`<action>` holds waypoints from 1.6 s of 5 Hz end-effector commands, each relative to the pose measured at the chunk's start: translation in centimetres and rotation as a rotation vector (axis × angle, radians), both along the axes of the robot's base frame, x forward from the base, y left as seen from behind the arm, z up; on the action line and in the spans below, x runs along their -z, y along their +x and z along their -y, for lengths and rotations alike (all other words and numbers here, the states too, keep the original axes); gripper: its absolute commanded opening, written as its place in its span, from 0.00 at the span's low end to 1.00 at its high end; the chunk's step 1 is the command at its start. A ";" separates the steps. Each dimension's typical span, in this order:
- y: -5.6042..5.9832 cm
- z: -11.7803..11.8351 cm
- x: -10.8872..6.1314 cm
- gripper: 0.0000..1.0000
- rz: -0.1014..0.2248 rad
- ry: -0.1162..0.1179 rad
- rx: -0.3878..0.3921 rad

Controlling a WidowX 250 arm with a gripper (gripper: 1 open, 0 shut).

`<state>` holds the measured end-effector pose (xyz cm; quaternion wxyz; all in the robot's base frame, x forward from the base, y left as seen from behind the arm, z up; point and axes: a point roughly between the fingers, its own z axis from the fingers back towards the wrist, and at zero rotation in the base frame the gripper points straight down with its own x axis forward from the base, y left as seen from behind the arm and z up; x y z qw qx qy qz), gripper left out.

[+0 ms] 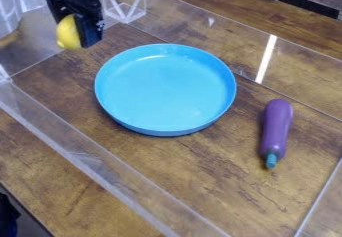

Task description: Remove the lemon from the blue tray and put it on the table

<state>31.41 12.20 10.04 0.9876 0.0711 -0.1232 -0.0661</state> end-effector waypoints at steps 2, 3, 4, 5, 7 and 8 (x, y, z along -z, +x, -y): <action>0.0 -1.2 -0.5 0.00 0.042 0.000 0.000; 0.2 -1.2 -0.3 0.00 0.048 -0.009 0.012; 0.3 -1.5 -0.1 0.00 0.055 -0.017 0.015; 0.7 -2.0 0.6 1.00 0.041 -0.018 0.009; 1.8 -2.6 -0.8 1.00 0.052 -0.030 -0.006; 2.2 -3.1 -0.6 1.00 0.049 -0.027 -0.006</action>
